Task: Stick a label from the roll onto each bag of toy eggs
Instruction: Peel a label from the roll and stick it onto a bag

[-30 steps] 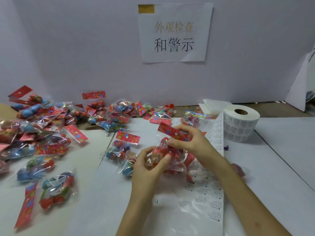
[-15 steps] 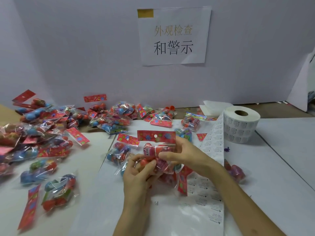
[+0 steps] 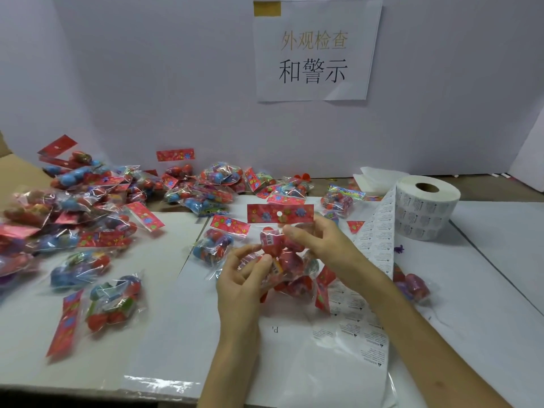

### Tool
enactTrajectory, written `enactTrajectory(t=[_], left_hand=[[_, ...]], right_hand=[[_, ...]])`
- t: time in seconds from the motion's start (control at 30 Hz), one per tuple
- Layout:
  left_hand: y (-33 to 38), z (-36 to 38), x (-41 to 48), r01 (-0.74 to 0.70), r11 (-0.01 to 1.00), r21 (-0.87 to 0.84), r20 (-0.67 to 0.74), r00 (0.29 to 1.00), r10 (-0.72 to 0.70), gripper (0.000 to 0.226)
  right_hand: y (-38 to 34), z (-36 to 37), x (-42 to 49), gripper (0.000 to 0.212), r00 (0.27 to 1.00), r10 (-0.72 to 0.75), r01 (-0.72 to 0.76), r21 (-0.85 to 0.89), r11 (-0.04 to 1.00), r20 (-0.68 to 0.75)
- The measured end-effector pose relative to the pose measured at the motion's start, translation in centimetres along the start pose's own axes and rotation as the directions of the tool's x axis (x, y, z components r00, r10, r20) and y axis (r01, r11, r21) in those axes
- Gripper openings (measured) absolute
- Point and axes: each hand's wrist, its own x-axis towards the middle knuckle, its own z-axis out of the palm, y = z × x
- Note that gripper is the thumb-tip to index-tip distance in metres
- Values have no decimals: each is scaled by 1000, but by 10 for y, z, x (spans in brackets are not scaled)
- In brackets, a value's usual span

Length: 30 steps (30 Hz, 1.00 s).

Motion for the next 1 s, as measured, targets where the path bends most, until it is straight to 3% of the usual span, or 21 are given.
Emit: enactTrajectory(t=[0.3, 0.5, 0.67, 0.87, 1.0], left_hand=[[-3, -3, 3, -23, 999, -22, -21, 1000, 22, 26], [-6, -3, 5, -36, 999, 15, -9, 999, 37, 21], [-8, 4, 1, 31, 997, 67, 130, 991, -39, 49], [-11, -1, 5, 60, 998, 26, 44, 997, -61, 38], [-13, -3, 7, -29, 998, 50, -29, 999, 30, 41]], right_hand=[[2, 0, 4, 22, 998, 7, -6, 31, 1000, -60], [2, 0, 2, 12, 997, -2, 6, 53, 999, -71], [1, -1, 1, 6, 992, -19, 21, 13, 1000, -126], [1, 3, -1, 5, 998, 9, -7, 34, 999, -60], [0, 5, -2, 15, 999, 7, -6, -22, 1000, 34]])
